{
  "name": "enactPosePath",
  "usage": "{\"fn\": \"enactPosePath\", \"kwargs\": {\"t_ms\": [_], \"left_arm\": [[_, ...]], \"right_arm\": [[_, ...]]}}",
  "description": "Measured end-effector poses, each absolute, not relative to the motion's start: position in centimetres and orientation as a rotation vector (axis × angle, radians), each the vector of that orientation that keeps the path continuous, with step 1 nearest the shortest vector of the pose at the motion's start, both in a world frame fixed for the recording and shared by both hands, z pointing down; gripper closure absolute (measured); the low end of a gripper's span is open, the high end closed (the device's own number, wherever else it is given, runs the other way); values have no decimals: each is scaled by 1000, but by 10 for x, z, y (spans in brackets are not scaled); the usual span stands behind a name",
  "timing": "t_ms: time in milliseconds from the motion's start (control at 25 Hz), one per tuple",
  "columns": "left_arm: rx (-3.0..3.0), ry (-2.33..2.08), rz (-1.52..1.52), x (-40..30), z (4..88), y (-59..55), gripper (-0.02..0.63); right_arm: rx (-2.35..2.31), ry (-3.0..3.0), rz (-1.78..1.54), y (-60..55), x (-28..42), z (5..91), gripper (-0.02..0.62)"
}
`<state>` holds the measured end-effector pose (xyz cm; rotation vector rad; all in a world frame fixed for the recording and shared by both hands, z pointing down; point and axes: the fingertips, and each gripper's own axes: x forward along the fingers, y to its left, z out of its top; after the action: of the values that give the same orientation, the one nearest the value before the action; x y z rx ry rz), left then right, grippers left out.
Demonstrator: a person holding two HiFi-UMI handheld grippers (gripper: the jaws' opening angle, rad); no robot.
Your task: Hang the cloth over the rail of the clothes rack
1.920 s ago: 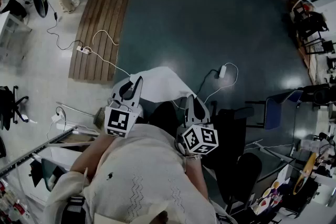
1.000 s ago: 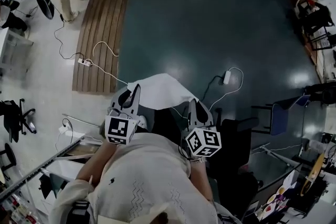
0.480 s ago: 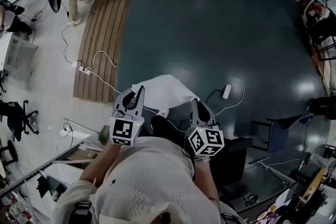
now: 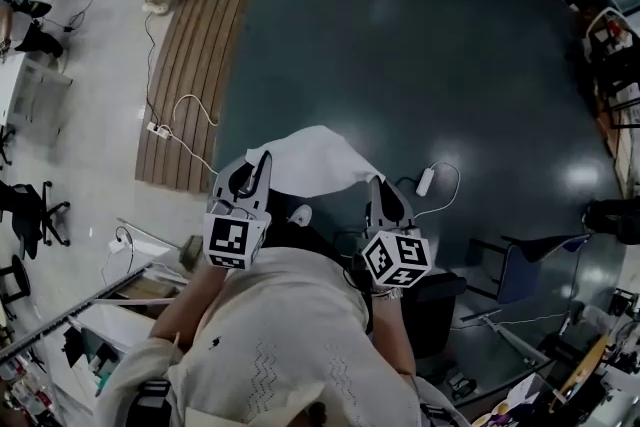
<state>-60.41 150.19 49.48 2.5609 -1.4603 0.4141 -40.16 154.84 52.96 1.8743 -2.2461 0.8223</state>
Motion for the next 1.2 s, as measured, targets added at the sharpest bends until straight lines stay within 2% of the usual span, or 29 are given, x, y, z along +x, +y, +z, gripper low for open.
{"fn": "enactPosePath", "kwargs": {"t_ms": [560,1200], "left_arm": [[2633,-1316,449,-534,517,1393,586],[2605,-1353,417,-543,515,1188,586]], "right_arm": [[2048,-2123,838,1469,-329,539,571],[1953,-2151,794,1262,-347,536,571]]}}
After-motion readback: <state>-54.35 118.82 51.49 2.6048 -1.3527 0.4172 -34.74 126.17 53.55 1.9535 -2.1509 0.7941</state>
